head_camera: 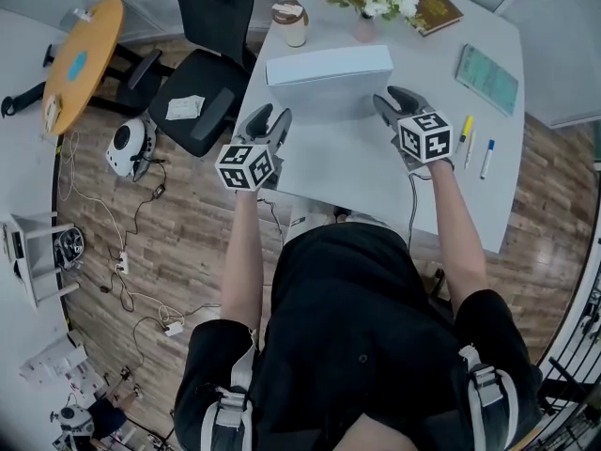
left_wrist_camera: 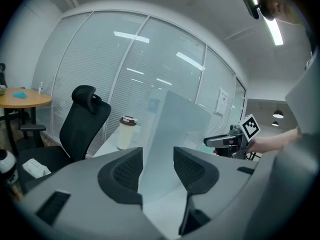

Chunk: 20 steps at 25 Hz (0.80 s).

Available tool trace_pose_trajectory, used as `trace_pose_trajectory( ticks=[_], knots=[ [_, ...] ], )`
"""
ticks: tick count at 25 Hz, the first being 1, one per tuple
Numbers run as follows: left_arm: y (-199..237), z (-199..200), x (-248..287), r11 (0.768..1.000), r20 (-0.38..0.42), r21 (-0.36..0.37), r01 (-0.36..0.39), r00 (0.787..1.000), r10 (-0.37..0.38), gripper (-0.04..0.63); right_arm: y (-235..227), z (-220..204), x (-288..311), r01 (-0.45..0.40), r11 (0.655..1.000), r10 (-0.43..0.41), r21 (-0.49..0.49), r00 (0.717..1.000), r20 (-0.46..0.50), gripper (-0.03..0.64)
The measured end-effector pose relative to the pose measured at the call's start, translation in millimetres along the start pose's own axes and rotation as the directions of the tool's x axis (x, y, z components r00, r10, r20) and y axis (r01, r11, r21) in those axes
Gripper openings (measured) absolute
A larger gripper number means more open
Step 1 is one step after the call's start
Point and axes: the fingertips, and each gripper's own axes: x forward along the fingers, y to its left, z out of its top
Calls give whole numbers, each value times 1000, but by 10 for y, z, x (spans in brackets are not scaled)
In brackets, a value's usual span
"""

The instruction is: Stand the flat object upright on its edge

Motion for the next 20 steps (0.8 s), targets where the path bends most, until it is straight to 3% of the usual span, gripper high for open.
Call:
trace_pose_trajectory(
  ticks=[7, 12, 20],
  knots=[
    [-248, 141, -324, 999, 54, 32, 36, 998, -38, 187, 285, 13, -342, 36, 999, -37, 16, 998, 44, 172],
    [-458, 165, -666, 995, 42, 97, 32, 998, -36, 187, 605, 23, -688, 92, 995, -96, 46, 991, 95, 167],
    [-874, 240, -1357, 989, 126, 136, 49, 990, -66, 186, 1247, 4, -1279, 142, 990, -144, 22, 972, 188, 143]
  ],
)
